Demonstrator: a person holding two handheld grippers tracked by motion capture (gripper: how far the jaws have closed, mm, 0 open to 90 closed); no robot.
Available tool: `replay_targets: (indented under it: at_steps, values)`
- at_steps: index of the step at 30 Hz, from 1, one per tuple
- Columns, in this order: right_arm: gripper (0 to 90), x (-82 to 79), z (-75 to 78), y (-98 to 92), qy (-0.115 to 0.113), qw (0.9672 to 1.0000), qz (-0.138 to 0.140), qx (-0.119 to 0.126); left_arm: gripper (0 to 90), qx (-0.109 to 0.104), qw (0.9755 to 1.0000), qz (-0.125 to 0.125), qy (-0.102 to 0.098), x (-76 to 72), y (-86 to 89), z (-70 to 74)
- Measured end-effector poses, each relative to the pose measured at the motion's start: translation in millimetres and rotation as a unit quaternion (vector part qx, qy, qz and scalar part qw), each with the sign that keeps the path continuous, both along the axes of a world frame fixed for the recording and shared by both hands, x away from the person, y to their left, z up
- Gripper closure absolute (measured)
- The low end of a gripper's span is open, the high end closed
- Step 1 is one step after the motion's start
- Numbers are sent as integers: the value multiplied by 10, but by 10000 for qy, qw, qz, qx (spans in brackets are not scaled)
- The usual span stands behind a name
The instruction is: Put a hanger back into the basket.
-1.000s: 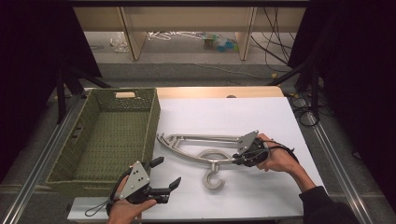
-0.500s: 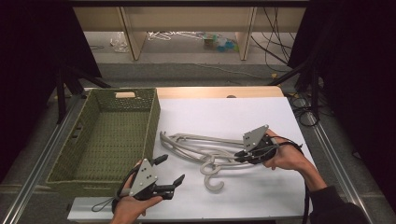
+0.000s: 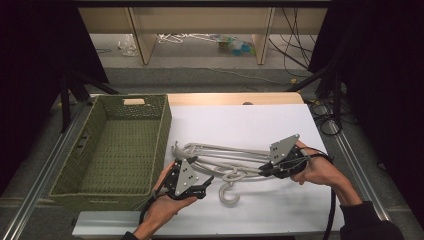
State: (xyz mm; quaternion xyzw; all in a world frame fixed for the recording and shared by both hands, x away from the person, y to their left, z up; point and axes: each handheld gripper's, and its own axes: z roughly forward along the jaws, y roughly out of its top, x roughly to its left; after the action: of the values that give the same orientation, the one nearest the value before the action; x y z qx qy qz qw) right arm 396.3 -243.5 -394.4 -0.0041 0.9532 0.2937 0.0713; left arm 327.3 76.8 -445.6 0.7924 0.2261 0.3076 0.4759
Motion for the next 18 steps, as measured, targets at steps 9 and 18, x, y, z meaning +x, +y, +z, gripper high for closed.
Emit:
replay_targets:
  at_steps: [9,18]
  values:
    - [819,-63,31,-81,41,10000,19,69,290,596,9949,-801,121,241,-183,0]
    - [819,-91,30,-120,77,9999,110,41,385,953,9834,-1536,154,320,-381,17]
